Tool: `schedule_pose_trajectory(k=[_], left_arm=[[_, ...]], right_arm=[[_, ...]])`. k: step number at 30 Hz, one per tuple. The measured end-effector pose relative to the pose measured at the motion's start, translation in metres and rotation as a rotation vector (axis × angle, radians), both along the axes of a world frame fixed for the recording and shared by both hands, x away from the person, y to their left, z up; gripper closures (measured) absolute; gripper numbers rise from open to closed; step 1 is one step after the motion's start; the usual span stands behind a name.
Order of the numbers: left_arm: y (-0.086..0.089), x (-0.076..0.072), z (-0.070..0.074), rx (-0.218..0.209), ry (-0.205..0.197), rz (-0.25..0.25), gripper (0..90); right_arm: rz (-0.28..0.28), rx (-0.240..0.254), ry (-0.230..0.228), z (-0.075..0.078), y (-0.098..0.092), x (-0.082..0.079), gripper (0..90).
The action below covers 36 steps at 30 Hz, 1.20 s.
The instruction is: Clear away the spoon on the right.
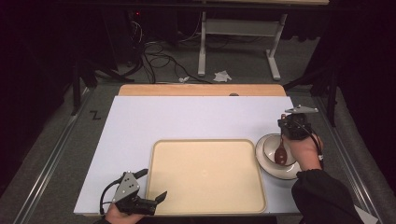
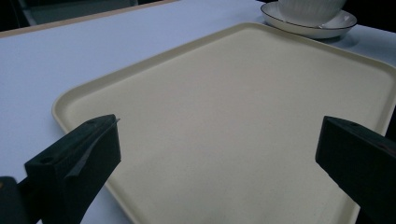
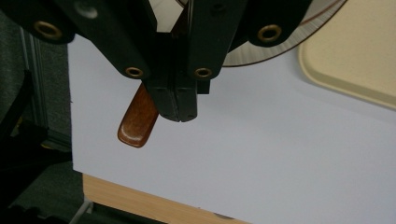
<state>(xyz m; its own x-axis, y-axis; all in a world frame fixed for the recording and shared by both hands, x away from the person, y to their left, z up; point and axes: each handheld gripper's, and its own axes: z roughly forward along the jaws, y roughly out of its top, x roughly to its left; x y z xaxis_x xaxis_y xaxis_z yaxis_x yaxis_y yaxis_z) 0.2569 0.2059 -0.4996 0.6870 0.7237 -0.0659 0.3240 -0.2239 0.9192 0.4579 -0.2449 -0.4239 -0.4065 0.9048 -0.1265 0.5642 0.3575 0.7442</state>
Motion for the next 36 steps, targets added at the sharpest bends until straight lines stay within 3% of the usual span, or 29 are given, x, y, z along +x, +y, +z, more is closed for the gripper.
schedule_pose_trajectory(k=[8, 18, 36], left_arm=[[0.000, 0.000, -0.001, 0.003, 0.000, -0.004, 0.6], [-0.001, 0.000, -0.001, 0.004, 0.002, -0.005, 0.5], [-0.003, 0.001, -0.001, 0.014, 0.003, -0.007, 0.5]], right_arm=[[-0.079, -0.012, 0.022, 0.003, -0.029, 0.005, 90.0], [-0.122, -0.043, 0.018, 0.005, -0.056, 0.001, 90.0], [-0.165, -0.049, 0.002, -0.004, -0.096, -0.031, 90.0]])
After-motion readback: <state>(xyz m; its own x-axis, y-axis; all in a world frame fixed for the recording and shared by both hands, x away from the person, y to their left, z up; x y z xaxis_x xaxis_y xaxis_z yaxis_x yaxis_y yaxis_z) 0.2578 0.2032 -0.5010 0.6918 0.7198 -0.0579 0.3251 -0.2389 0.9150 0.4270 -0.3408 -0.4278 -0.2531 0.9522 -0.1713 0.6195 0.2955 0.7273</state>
